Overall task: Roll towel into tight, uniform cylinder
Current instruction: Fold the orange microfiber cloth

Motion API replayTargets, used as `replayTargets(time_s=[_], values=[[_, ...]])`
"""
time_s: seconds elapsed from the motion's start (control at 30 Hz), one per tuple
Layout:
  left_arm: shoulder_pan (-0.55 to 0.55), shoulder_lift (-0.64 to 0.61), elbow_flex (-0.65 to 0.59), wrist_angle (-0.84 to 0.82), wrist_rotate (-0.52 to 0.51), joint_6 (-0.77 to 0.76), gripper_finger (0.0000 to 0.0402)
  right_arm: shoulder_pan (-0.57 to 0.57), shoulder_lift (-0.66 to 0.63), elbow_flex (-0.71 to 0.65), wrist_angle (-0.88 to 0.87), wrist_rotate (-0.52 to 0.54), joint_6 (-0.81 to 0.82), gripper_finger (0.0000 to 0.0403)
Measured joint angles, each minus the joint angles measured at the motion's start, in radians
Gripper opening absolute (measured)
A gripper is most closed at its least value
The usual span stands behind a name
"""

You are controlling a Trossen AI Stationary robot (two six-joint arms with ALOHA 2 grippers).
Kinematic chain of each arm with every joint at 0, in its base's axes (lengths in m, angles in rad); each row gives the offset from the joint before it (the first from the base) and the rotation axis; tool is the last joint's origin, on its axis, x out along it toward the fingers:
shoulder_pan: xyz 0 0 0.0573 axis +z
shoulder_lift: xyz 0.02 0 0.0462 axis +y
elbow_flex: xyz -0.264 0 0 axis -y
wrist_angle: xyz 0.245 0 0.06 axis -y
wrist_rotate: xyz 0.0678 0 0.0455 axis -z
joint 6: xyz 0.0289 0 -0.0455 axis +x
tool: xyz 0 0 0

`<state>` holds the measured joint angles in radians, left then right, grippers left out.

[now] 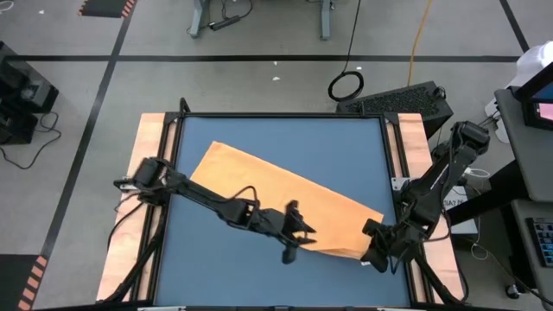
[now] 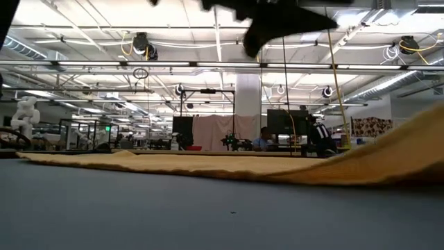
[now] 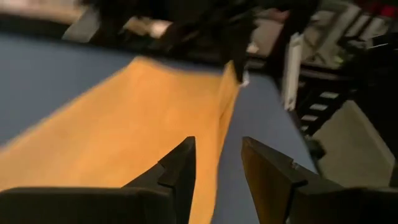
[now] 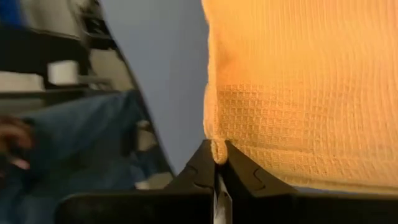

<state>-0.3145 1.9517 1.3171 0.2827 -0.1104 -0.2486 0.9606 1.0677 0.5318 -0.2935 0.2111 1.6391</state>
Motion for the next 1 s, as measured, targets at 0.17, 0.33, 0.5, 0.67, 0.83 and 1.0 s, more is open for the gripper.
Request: replayTargets(time_s=[0.17,0.33,0.5,0.67,0.83,1.0], values=[[0.014,0.125,0.193,0.002,0.077,0.144,0.0203,-0.052,-0.075,0.000,-0.011,0.000,0.023,0.0000],[0.043,0.248,0.325,-0.004,0.108,0.179,0.0261,-0.088,-0.117,0.000,-0.057,-0.002,0.021,0.0000],[0.070,0.342,0.426,-0.005,0.152,0.182,0.0267,-0.108,-0.156,0.001,-0.067,-0.004,0.019,0.0000],[0.066,0.391,0.473,-0.002,0.143,0.233,0.0267,-0.111,-0.181,0.001,-0.106,-0.008,0.018,0.0000],[0.057,0.406,0.476,-0.019,0.054,0.232,0.0267,-0.111,-0.186,0.001,-0.116,-0.009,0.017,0.0000],[0.057,0.407,0.477,0.000,0.052,0.230,0.0267,-0.111,-0.186,0.001,-0.117,-0.008,0.017,0.0000]])
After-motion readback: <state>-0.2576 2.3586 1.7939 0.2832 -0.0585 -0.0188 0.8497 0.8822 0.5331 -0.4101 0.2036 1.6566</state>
